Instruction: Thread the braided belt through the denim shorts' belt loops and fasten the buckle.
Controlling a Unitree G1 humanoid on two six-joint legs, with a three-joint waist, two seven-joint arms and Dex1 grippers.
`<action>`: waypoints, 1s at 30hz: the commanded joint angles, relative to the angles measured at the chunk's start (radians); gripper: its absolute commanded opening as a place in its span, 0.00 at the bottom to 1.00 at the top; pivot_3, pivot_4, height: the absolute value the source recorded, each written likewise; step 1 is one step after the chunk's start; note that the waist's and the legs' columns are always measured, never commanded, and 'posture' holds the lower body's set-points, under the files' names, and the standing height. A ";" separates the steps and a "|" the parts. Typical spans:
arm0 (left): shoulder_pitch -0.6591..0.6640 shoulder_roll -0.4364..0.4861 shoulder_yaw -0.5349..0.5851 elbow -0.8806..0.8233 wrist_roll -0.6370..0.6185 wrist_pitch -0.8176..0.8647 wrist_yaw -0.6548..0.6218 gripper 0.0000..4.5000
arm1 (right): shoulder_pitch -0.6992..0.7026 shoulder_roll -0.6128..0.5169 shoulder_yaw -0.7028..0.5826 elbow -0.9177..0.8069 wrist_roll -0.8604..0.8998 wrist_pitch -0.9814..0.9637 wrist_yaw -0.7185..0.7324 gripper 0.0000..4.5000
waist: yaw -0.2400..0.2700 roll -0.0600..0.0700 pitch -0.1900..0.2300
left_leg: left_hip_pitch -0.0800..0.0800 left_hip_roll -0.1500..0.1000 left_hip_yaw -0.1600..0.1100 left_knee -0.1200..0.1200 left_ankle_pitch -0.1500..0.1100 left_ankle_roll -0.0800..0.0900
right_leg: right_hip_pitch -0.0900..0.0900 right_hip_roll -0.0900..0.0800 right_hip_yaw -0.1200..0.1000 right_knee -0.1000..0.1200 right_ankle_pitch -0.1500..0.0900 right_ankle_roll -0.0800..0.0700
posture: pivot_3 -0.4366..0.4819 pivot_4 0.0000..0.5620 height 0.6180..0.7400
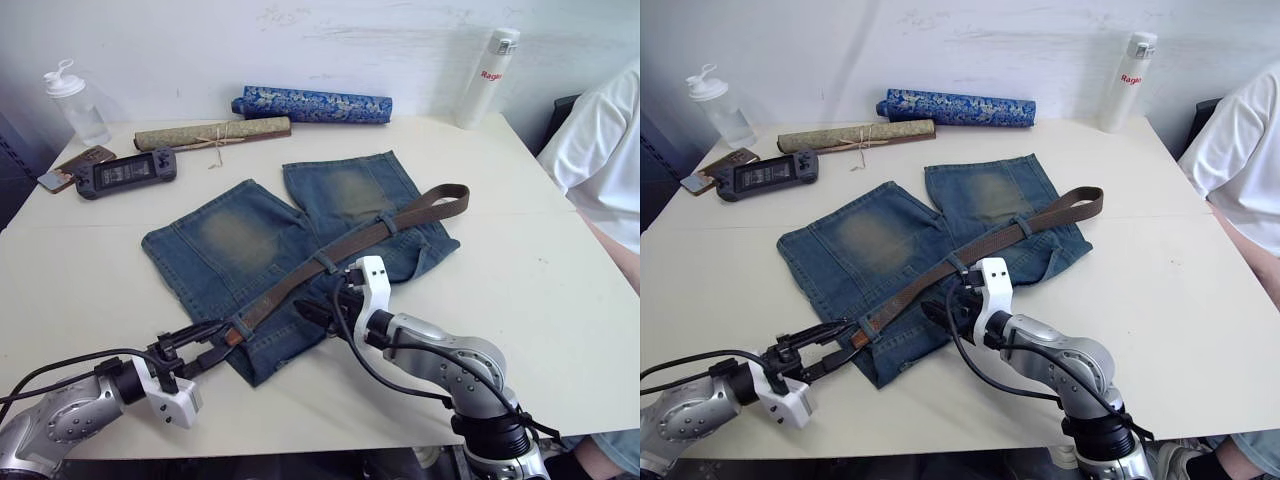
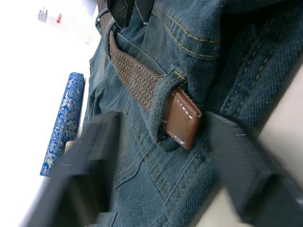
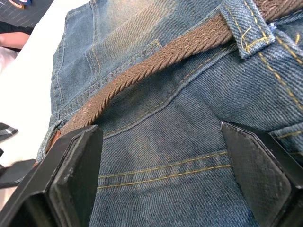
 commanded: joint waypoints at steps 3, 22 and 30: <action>0.020 0.006 0.021 0.005 0.017 -0.014 0.024 0.00 | 0.031 -0.017 -0.029 0.088 -0.085 0.043 -0.036 0.95 | 0.001 0.001 0.001 | 0.000 0.000 0.000 0.000 0.000 0.000 | 0.001 0.000 0.000 -0.001 0.000 0.000 | 0.48 0.27 0.22; 0.174 0.067 0.160 0.124 0.067 -0.071 0.130 0.00 | 0.021 -0.071 0.036 0.101 -0.223 0.017 0.071 0.08 | -0.008 0.008 0.005 | -0.001 0.000 0.001 -0.005 0.000 0.000 | 0.000 0.000 0.000 -0.010 0.002 0.002 | 0.48 0.27 0.22; 0.282 0.275 0.272 0.491 0.281 -0.186 0.379 0.00 | 0.015 -0.074 0.059 0.120 -0.298 0.004 0.128 0.01 | -0.011 0.007 0.005 | 0.007 0.000 0.001 -0.015 0.000 0.000 | 0.002 0.000 0.000 -0.012 0.002 0.001 | 0.48 0.27 0.22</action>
